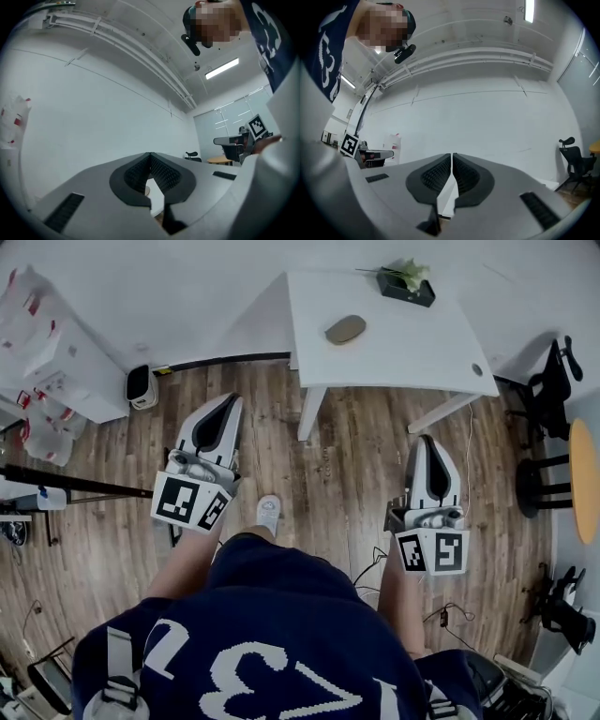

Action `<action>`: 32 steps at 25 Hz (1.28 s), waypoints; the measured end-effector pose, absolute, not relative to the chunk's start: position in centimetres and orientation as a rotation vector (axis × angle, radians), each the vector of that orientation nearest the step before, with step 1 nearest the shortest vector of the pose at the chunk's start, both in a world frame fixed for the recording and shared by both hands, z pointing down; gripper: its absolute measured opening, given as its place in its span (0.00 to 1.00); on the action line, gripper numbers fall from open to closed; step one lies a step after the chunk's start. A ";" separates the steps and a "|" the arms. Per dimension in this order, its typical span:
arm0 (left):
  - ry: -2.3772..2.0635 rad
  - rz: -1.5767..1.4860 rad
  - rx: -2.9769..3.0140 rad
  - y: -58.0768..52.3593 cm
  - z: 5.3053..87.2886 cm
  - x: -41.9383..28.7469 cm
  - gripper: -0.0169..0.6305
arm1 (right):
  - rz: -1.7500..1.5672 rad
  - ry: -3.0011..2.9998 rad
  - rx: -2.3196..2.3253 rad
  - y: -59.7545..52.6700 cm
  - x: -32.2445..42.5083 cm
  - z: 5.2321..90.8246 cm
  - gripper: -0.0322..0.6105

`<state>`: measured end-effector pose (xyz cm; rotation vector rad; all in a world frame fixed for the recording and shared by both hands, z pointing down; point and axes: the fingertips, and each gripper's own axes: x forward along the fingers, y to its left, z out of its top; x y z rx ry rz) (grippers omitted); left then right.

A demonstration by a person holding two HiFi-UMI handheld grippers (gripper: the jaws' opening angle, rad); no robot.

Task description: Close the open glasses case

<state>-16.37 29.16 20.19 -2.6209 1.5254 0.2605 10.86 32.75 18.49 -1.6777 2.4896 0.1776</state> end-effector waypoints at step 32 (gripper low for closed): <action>1.581 0.164 -2.661 -1.8 22.6 -14.1 0.05 | 0.210 2.609 -1.555 0.9 11.3 18.6 0.09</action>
